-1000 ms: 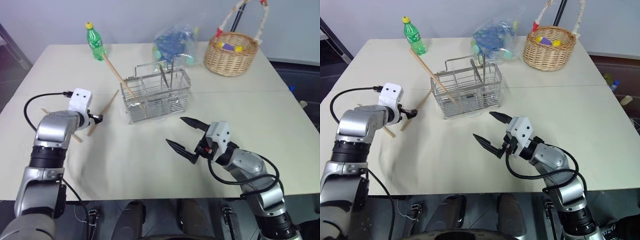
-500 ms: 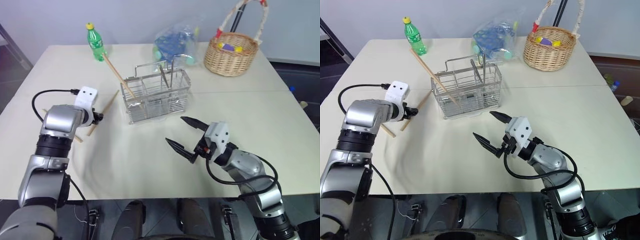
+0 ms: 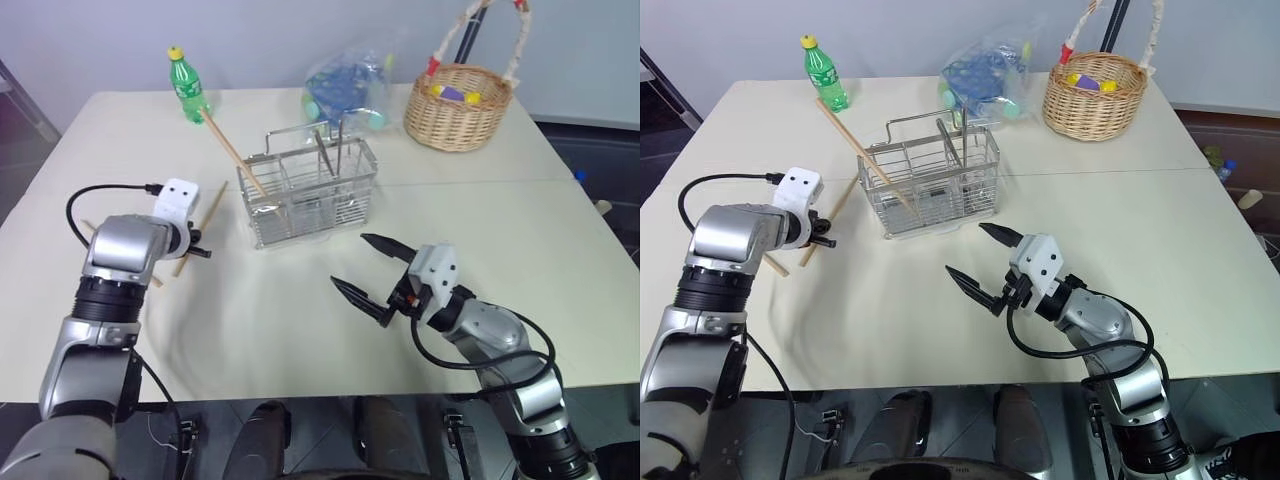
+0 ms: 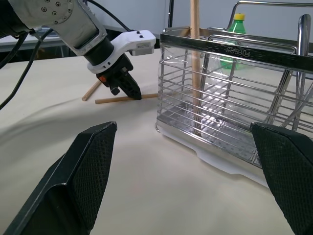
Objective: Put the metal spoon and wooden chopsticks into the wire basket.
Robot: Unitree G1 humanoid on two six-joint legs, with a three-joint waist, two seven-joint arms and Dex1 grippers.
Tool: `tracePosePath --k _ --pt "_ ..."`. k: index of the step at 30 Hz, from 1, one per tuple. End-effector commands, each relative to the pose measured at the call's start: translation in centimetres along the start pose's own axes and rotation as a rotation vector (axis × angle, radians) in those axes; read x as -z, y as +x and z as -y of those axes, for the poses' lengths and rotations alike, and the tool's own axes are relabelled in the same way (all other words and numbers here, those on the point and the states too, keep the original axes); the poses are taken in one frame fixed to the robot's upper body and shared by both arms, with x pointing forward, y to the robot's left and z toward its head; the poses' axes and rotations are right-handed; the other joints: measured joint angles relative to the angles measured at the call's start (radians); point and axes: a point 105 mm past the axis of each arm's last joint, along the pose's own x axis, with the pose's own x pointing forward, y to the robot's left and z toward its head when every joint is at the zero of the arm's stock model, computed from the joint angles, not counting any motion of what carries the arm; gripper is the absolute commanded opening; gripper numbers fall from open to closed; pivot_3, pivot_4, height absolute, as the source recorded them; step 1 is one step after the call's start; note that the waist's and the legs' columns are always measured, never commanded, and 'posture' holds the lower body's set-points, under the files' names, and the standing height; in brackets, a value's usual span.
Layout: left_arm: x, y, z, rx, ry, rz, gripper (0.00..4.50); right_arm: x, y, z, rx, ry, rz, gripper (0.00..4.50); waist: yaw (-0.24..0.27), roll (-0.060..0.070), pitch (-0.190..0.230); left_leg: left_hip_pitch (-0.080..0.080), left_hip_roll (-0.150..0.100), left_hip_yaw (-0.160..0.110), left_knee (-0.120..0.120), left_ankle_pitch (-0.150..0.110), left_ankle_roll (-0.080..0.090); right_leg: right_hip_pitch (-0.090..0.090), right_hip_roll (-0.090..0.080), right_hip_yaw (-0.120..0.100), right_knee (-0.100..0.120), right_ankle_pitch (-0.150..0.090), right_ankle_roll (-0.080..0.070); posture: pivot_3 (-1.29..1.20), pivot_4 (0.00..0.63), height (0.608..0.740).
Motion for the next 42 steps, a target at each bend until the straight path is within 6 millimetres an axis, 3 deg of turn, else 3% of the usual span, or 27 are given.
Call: tracePosePath --k 1,6,13,16,21,27,30,36,42 --pt "0.3 -0.1 -0.8 -0.028 -0.033 0.015 0.04 -1.1 0.0 -0.2 -0.013 -0.023 0.038 4.50 -0.001 0.000 0.000 0.000 0.000 0.000 0.000 0.000 0.000 0.000 0.000 0.000 0.000 0.000 0.000 0.00 0.150 0.740" --pt "-4.7 -2.0 -1.8 -0.059 -0.089 0.333 0.04 -1.0 0.0 -0.2 -0.013 -0.021 0.037 4.50 0.008 -0.001 0.001 -0.001 0.000 -0.001 0.000 0.001 -0.002 -0.001 0.000 0.000 0.001 0.000 0.000 0.00 0.150 0.740" --pt "-8.9 -5.7 -3.5 -0.078 -0.102 0.671 0.04 -1.0 -0.2 0.0 -0.009 -0.023 0.033 4.50 0.009 -0.002 0.001 -0.002 0.000 -0.001 0.000 0.002 -0.003 -0.001 0.000 0.000 0.000 0.000 0.000 0.00 0.150 0.740" --pt "-10.6 -8.6 -3.7 -0.011 -0.097 0.837 0.04 -1.0 -0.5 0.3 -0.006 -0.029 0.030 4.50 0.009 -0.002 0.001 -0.002 0.000 -0.001 0.000 0.002 -0.003 -0.001 0.000 0.000 0.000 0.000 0.000 0.00 0.150 0.740" --pt "-12.6 -13.8 -6.1 0.070 -0.068 1.125 0.04 -1.5 -1.2 0.4 -0.005 -0.035 0.029 4.50 0.005 -0.002 0.001 -0.002 0.000 0.000 0.000 0.002 -0.003 -0.002 0.000 0.000 0.000 0.000 0.000 0.00 0.150 0.740" --pt "-14.3 -17.2 -5.3 0.281 -0.058 1.290 0.04 -1.7 -2.0 0.4 -0.012 -0.040 0.007 4.50 0.012 -0.003 0.001 -0.002 -0.001 -0.001 0.001 0.002 -0.003 0.000 0.000 0.000 0.000 0.000 0.000 0.00 0.150 0.740" --pt "-15.9 -18.9 -3.6 0.424 -0.091 1.364 0.04 -1.8 -1.9 0.3 -0.010 -0.040 0.007 4.50 0.011 -0.005 0.001 -0.002 0.000 -0.001 0.001 0.002 -0.003 0.000 0.000 0.000 0.000 0.000 0.000 0.00 0.150 0.740" --pt "-17.0 -17.9 -0.2 0.589 -0.153 1.375 0.04 -1.7 -1.5 0.2 -0.010 -0.035 0.011 4.50 0.006 -0.005 0.001 -0.001 0.000 -0.001 0.001 0.002 -0.003 0.000 0.000 0.000 0.001 0.000 0.000 0.00 0.150 0.740" --pt "-16.0 -14.6 4.1 0.705 -0.198 1.307 0.04 -1.6 -1.1 0.1 -0.004 -0.038 0.020 4.50 0.007 -0.005 0.001 -0.001 0.000 -0.001 0.001 0.002 -0.003 0.000 0.000 0.000 0.001 0.000 0.000 0.00 0.150 0.740"
